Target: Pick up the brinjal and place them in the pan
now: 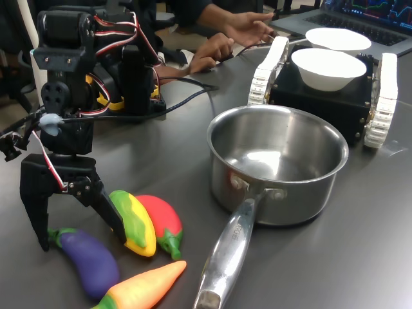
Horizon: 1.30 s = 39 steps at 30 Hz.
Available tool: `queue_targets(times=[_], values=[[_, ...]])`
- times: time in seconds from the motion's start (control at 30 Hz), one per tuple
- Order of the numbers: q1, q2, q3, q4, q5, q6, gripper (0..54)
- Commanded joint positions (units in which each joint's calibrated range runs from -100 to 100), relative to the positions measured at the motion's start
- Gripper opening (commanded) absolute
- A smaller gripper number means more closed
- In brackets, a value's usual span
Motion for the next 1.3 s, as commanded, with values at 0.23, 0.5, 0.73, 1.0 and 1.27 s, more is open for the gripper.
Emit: queue_targets(times=[0.23, 0.5, 0.73, 1.0, 1.27], values=[[-0.52, -7.48, 0.96, 0.7, 1.56, 0.26, 42.9], [0.74, -2.0, -0.77, -2.97, 3.08, 0.43, 42.1], [1.89, 1.12, -2.4, -5.1, 3.61, 0.51, 41.5], [3.03, 3.23, -2.49, -6.12, 3.61, 0.51, 39.8], [2.57, 3.99, -2.31, -7.49, 3.42, 0.26, 27.8]])
